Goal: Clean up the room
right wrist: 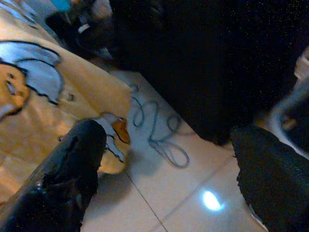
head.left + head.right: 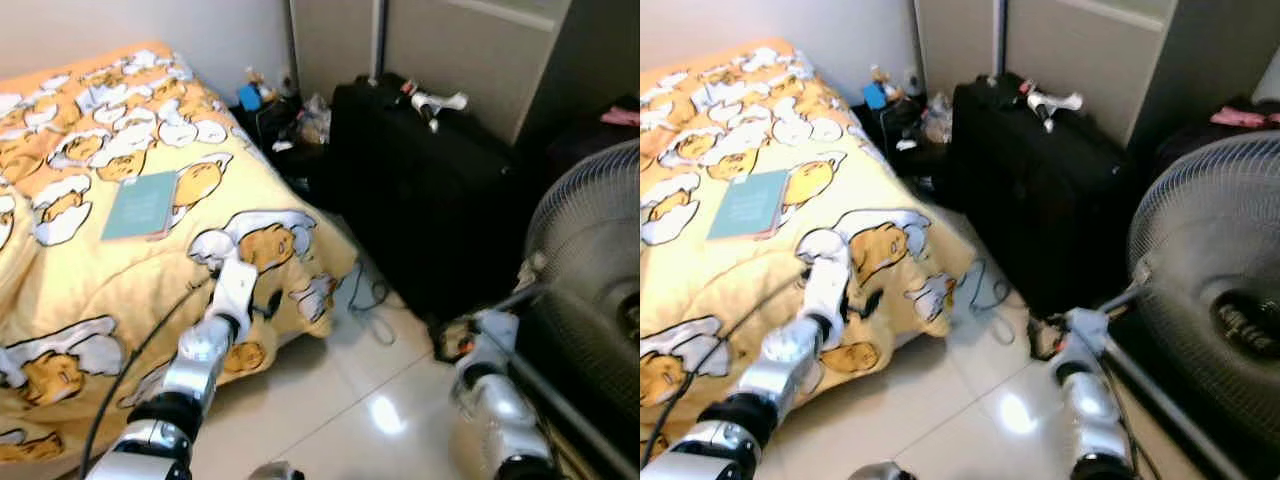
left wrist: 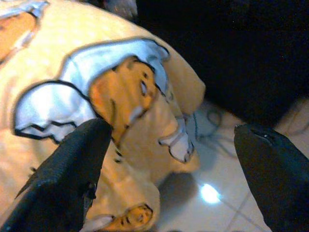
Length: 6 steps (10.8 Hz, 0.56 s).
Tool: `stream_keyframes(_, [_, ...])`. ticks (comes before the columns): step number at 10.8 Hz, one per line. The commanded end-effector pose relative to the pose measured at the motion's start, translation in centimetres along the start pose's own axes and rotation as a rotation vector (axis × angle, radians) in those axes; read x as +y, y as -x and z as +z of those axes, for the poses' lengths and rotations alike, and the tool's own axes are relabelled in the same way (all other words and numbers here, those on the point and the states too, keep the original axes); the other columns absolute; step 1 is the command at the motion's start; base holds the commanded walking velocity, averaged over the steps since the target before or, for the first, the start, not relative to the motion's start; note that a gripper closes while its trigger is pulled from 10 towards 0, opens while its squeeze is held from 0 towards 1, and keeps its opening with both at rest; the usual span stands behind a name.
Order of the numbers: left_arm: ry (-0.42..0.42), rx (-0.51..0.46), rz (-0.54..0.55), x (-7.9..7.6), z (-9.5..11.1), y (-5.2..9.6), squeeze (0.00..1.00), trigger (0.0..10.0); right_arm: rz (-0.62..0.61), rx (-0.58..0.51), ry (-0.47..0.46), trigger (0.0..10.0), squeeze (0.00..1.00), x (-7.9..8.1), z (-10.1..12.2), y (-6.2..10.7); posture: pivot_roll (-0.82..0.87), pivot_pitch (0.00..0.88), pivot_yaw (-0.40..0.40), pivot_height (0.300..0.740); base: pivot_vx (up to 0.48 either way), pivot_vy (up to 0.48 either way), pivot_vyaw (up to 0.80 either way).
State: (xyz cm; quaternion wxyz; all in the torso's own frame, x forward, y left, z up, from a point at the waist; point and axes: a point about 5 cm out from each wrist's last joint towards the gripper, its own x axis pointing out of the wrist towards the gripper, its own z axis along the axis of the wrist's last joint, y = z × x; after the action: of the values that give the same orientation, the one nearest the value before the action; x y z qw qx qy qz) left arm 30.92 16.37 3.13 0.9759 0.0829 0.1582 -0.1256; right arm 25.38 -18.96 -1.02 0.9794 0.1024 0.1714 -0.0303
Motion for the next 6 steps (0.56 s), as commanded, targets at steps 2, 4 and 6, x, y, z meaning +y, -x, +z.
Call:
stream_keyframes(2, [0.05, -0.05, 0.051, 1.8, 1.0, 0.5, 0.0, 10.0, -0.037, -0.132, -0.101, 10.0, 0.0, 0.7, 2.7, -0.3, -0.08, 0.0, 0.123, 0.74, 0.0, 0.242, 0.0])
stream_keyframes(4, [0.096, -0.079, 0.092, 2.6, 1.7, 1.0, 0.0, 10.0, -0.071, -0.24, -0.074, 10.0, 0.0, 0.8, 5.5, -0.5, -0.08, 0.0, 0.133, 0.74, 0.0, 0.0, 0.0])
stream_keyframes(6, [0.079, -0.124, 0.111, 3.0, 2.9, 1.6, 0.0, 10.0, -0.053, -0.309, -0.093, 10.0, 0.0, 1.6, 7.7, -0.1, -0.07, 0.0, 0.144, 0.74, 0.0, 0.124, 0.0])
